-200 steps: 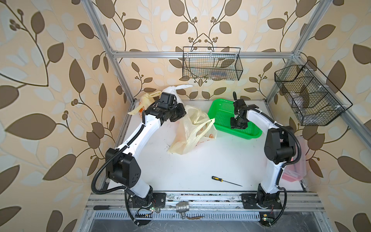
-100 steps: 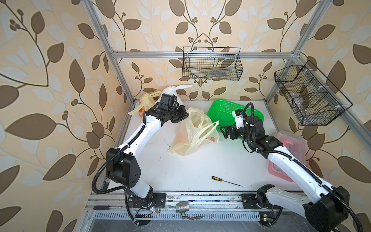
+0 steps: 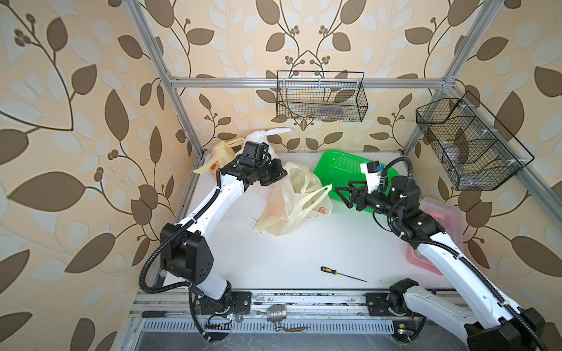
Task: Place the oranges into plastic bags & tie knots
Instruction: Adjust the basket at the center of the board, then adjust the plastic bag at the center of the board.
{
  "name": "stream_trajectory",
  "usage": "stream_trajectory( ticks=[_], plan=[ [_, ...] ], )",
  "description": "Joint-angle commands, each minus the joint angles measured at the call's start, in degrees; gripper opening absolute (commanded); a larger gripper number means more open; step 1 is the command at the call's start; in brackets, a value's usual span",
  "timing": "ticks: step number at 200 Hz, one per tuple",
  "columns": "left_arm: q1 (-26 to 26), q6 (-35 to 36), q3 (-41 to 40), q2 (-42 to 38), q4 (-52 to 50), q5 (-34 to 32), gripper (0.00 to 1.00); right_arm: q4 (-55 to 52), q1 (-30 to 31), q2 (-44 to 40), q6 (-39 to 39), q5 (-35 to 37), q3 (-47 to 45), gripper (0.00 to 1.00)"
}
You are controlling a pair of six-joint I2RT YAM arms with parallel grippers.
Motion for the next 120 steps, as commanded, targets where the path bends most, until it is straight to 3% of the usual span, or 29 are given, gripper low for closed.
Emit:
stream_trajectory(
  ticks=[1, 21, 45, 101, 120],
  plan=[
    [-0.2, 1.1, 0.2, -1.0, 1.1, 0.5, 0.0, 2.1, -0.2, 0.5, 2.4, -12.7, 0.3, 0.79],
    [-0.2, 1.1, 0.3, -0.9, 1.0, 0.3, 0.0, 4.7, 1.7, 1.7, 5.1, -15.8, 1.1, 0.79],
    [-0.2, 1.0, 0.0, -0.8, 1.2, 0.5, 0.0, 1.2, 4.5, 4.8, 3.6, -12.0, 4.2, 0.75],
    [-0.2, 1.1, -0.3, -0.9, 1.3, 0.7, 0.0, 9.0, 5.8, 7.9, 7.9, -9.5, 4.7, 0.61],
    [-0.2, 1.1, -0.1, -0.9, 1.1, 0.6, 0.0, 8.1, 6.2, 9.0, 7.9, -7.5, 5.6, 0.4]
  ],
)
